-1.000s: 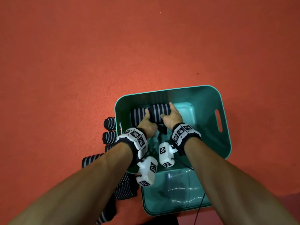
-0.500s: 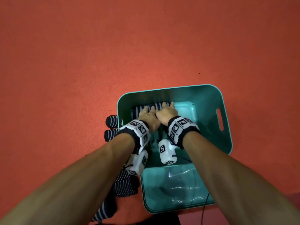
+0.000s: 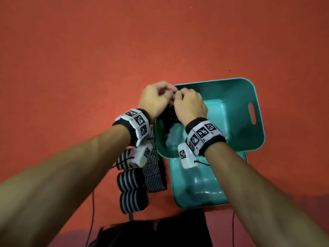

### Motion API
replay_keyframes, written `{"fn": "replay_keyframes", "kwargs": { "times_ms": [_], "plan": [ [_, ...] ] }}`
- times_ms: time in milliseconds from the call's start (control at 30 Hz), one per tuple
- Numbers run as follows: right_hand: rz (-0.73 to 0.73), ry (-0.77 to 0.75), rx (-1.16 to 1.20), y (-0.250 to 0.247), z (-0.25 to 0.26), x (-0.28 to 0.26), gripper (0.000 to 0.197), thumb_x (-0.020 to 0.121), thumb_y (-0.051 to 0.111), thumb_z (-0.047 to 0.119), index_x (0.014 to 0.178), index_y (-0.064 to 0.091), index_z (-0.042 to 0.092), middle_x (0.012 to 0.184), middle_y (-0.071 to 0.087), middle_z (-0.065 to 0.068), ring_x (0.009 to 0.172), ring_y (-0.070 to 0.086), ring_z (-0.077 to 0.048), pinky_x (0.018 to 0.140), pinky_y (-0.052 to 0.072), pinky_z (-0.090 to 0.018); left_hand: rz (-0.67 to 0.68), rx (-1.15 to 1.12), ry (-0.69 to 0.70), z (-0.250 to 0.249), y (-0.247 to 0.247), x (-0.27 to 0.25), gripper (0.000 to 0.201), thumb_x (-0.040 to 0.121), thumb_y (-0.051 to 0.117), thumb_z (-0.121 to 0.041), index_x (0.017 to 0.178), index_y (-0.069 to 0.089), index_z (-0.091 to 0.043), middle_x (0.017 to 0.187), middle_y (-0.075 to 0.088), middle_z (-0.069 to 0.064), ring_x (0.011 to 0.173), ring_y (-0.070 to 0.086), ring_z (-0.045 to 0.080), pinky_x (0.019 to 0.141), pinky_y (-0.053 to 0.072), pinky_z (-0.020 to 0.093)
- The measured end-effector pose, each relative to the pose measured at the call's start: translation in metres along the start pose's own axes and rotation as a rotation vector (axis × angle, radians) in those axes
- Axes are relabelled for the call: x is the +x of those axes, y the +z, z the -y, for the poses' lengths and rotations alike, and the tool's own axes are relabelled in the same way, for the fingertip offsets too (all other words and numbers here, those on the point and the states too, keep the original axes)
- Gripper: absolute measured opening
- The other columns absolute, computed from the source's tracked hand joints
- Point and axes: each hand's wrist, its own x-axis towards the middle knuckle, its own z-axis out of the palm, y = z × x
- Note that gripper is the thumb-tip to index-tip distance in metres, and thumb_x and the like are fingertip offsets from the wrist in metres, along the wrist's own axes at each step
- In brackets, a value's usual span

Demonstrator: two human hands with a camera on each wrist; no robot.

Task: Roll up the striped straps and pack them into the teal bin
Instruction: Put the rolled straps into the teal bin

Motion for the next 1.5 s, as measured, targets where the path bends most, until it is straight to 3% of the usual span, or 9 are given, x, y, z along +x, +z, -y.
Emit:
{"fn": "replay_keyframes", "kwargs": {
  "times_ms": [133,267,433,600,700,800,1033,1267,1500],
  "plan": [
    [-0.050,-0.206,0.373,0.022,0.040,-0.031,0.029,0.101,0.051,0.027,0.096,0.074,0.009,0.105,0.066,-0.008,0.102,0.060,-0.028,0.086,0.044,-0.038,-0.182,-0.124,0.077,-0.007,-0.061,-0.017,0.024,0.094,0.048,0.007,0.094,0.067,-0.009,0.068,0.066,0.005,0.055,0.064,0.011,0.058,0.050,0.023],
    [0.108,-0.290,0.407,0.051,0.076,-0.061,0.026,0.100,0.053,0.025,0.098,0.076,0.013,0.101,0.068,-0.007,0.096,0.063,-0.025,0.088,0.048,-0.042,-0.210,0.033,-0.038,0.027,-0.109,-0.032,0.022,0.090,0.052,0.000,0.101,0.067,-0.013,0.077,0.069,0.001,0.064,0.064,0.008,0.063,0.051,0.026],
    [0.375,-0.266,0.167,0.095,0.080,-0.091,0.022,0.102,0.049,0.027,0.100,0.070,0.020,0.103,0.066,-0.002,0.099,0.062,-0.024,0.091,0.051,-0.045,-0.044,0.390,-0.215,0.102,-0.137,-0.052,0.030,0.095,0.054,-0.017,0.124,0.060,-0.018,0.109,0.070,0.001,0.102,0.065,0.025,0.093,0.052,0.038],
    [0.568,-0.155,-0.022,0.134,0.048,-0.115,0.019,0.099,0.053,0.023,0.105,0.071,0.026,0.113,0.070,0.004,0.106,0.065,-0.019,0.097,0.052,-0.037,0.132,0.425,-0.348,0.168,-0.136,-0.073,0.030,0.097,0.063,-0.023,0.127,0.059,-0.017,0.117,0.067,0.000,0.104,0.061,0.020,0.089,0.046,0.028],
    [0.625,-0.092,-0.127,0.156,0.032,-0.128,0.020,0.096,0.053,0.023,0.101,0.070,0.031,0.113,0.071,0.005,0.106,0.066,-0.019,0.095,0.054,-0.038,0.236,0.296,-0.425,0.197,-0.126,-0.078,0.028,0.094,0.071,-0.027,0.119,0.061,-0.021,0.123,0.067,0.000,0.112,0.063,0.020,0.101,0.049,0.033],
    [0.639,-0.052,-0.175,0.170,0.023,-0.137,0.019,0.096,0.054,0.025,0.099,0.070,0.034,0.114,0.069,0.008,0.106,0.065,-0.019,0.094,0.054,-0.039,0.309,0.246,-0.439,0.213,-0.117,-0.080,0.036,0.091,0.072,-0.015,0.126,0.062,-0.020,0.126,0.068,0.002,0.120,0.063,0.022,0.105,0.049,0.034],
    [0.736,-0.117,-0.343,0.183,0.022,-0.156,0.016,0.092,0.061,0.034,0.104,0.072,0.034,0.110,0.072,0.005,0.101,0.068,-0.021,0.090,0.055,-0.031,0.465,0.712,-0.273,0.233,-0.114,-0.095,0.073,0.083,0.076,-0.033,0.147,0.046,-0.015,0.142,0.053,0.009,0.132,0.052,0.027,0.111,0.043,0.036],
    [0.812,-0.233,-0.511,0.187,0.026,-0.156,0.044,0.088,0.073,0.044,0.130,0.067,0.031,0.128,0.068,0.002,0.121,0.061,-0.022,0.103,0.050,-0.035,0.490,0.727,-0.198,0.245,-0.127,-0.110,0.087,0.077,0.084,-0.029,0.150,0.039,-0.015,0.141,0.049,0.012,0.132,0.048,0.029,0.109,0.039,0.037],
    [0.941,-0.215,-0.511,0.201,0.021,-0.157,0.074,0.077,0.085,0.042,0.143,0.054,0.031,0.135,0.062,0.001,0.123,0.060,-0.023,0.101,0.052,-0.035,0.304,0.600,-0.350,0.248,-0.150,-0.115,0.080,0.068,0.089,-0.021,0.136,0.048,-0.015,0.129,0.056,0.008,0.117,0.058,0.026,0.097,0.049,0.033]
  ]
}}
